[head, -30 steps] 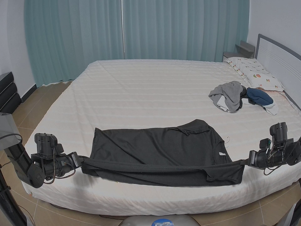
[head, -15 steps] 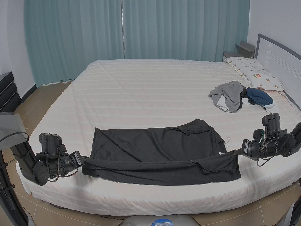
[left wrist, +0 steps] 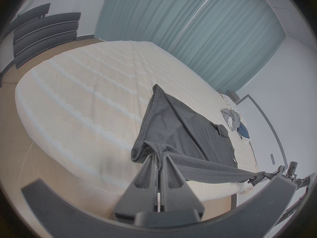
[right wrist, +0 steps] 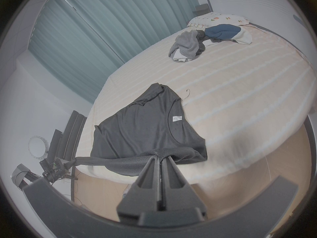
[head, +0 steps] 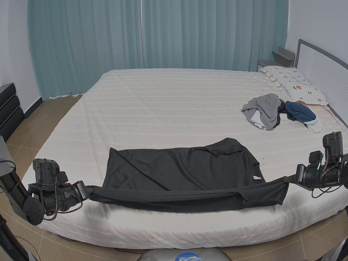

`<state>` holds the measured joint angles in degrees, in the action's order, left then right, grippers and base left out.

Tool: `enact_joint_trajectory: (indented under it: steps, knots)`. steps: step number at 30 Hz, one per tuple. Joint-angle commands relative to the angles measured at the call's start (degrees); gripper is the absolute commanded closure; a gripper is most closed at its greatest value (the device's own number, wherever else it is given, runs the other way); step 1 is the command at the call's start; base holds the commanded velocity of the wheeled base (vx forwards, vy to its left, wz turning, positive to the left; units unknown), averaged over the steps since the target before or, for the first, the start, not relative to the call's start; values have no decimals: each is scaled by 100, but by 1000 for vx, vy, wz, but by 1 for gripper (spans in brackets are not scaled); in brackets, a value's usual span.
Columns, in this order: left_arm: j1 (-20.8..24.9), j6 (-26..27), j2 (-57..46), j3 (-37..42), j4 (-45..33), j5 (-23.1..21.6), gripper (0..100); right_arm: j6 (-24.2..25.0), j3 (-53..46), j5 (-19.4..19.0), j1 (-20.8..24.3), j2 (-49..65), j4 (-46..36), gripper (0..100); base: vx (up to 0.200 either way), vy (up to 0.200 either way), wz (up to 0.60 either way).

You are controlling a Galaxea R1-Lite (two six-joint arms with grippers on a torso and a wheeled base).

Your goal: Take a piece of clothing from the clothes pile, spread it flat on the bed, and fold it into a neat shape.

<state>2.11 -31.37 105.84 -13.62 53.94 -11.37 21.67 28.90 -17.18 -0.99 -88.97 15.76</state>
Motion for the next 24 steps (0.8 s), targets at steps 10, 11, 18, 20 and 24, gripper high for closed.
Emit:
enact_joint_trajectory:
  steps: [10,11,18,20,24]
  knots:
    - [106,60,-450,676,2,-67,100,-190,-623,30,-33,846,-548,100,0,0,0]
    - [114,60,-433,676,2,-67,100,-225,-684,30,-33,820,-539,100,0,0,0]
    - [273,43,-274,430,-42,-76,100,-357,-614,39,-33,433,-460,100,0,0,0]
    - [281,34,-125,228,-253,-67,100,-357,-438,39,-24,231,-469,100,0,0,0]
    - [264,8,-37,-229,-763,-67,100,-322,-139,30,-24,-147,-460,100,0,0,0]
